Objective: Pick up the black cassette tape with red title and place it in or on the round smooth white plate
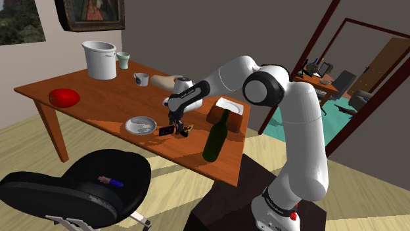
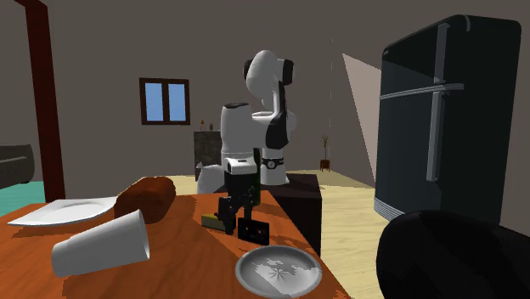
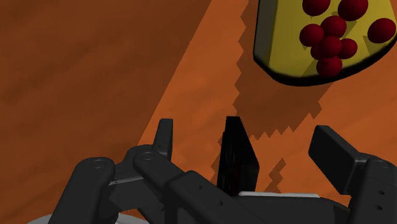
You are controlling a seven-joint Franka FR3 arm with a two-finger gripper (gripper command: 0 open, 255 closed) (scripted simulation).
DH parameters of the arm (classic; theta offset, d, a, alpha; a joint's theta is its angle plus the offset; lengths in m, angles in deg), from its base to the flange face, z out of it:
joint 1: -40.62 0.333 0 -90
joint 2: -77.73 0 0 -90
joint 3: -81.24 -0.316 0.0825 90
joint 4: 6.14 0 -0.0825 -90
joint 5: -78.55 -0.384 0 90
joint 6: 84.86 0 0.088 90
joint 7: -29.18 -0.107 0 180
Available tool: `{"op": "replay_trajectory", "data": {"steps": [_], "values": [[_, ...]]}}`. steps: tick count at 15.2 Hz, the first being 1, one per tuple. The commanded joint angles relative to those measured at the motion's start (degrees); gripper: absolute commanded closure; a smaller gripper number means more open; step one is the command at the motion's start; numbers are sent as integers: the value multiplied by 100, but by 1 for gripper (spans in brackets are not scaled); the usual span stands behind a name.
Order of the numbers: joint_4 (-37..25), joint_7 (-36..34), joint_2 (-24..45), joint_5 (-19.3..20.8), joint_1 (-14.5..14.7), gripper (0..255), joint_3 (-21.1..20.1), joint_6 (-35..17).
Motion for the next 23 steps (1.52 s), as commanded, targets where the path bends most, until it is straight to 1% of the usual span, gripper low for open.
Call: {"op": "replay_trajectory", "data": {"steps": [1, 5, 6, 15, 23], "values": [[-2, 1, 9, -2, -1, 0, -2, -9], [-2, 1, 8, -2, -1, 0, -2, -8], [-2, 1, 8, -2, -1, 255, -2, -8], [-2, 1, 9, -2, -1, 255, -2, -9], [29, -60, -439, 86, 49, 255, 68, 406]]}}
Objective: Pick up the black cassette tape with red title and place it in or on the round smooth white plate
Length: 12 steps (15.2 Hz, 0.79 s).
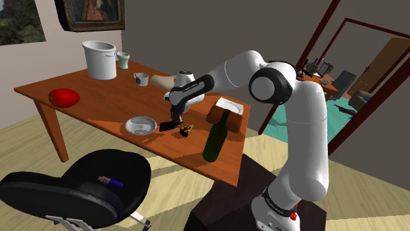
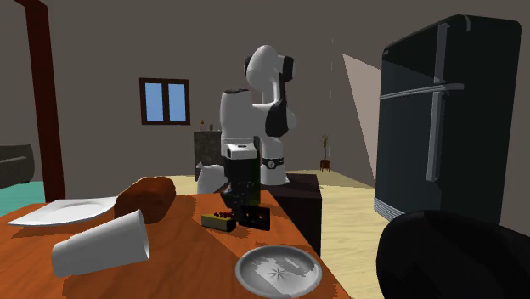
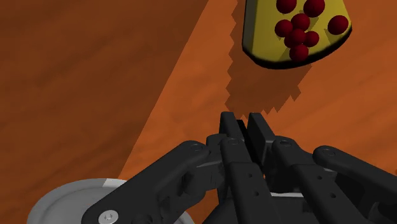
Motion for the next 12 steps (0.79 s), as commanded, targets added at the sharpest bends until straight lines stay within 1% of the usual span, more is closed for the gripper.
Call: {"op": "replay_trajectory", "data": {"steps": [1, 10, 12], "values": [[-16, -17, -94, 21, 11, 255, 15, 111], [-77, -79, -492, 111, 50, 255, 72, 566], [-671, -208, -129, 99, 101, 255, 27, 795]]}}
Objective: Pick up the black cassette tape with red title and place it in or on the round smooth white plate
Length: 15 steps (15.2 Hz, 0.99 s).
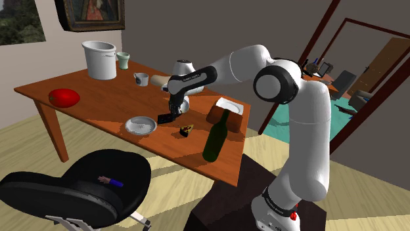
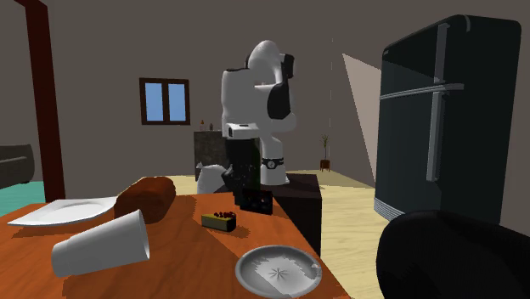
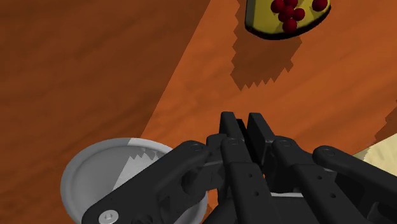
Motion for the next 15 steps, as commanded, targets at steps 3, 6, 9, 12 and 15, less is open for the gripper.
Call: {"op": "replay_trajectory", "data": {"steps": [3, 6, 9, 12, 15], "values": [[-1242, -236, 733, -15, 77, 255, -75, 505], [-2431, -425, 1424, -20, 119, 255, -128, 998], [-4004, -625, 2317, -20, 128, 255, -178, 1670], [-4687, -695, 2785, -23, 117, 255, -202, 1881], [-4635, -689, 2886, -31, 116, 255, -209, 1728]]}}
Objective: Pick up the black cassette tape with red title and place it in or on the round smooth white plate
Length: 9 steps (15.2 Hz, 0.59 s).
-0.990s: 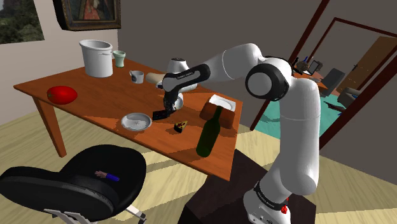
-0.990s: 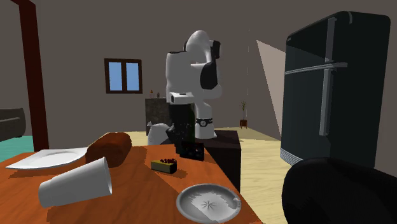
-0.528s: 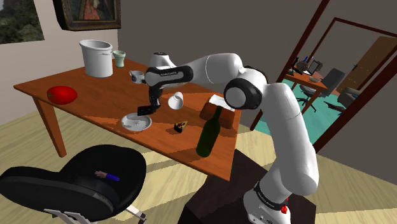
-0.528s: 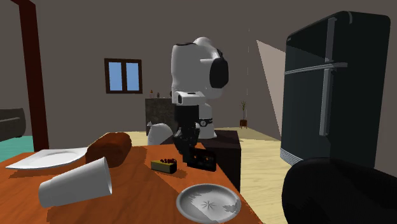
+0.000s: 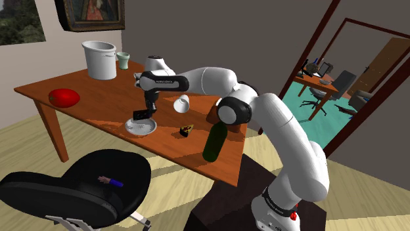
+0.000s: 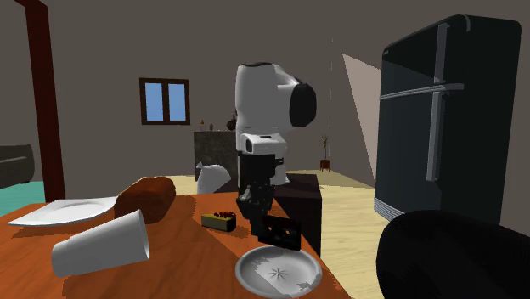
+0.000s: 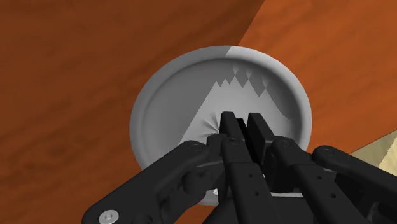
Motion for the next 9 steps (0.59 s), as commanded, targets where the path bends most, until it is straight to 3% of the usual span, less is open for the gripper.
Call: {"op": "replay_trajectory", "data": {"steps": [1, 9], "values": [[-22, -2, 106, -6, 0, 255, -7, -88], [-12, 8, 403, -24, -7, 255, -25, -395]]}}
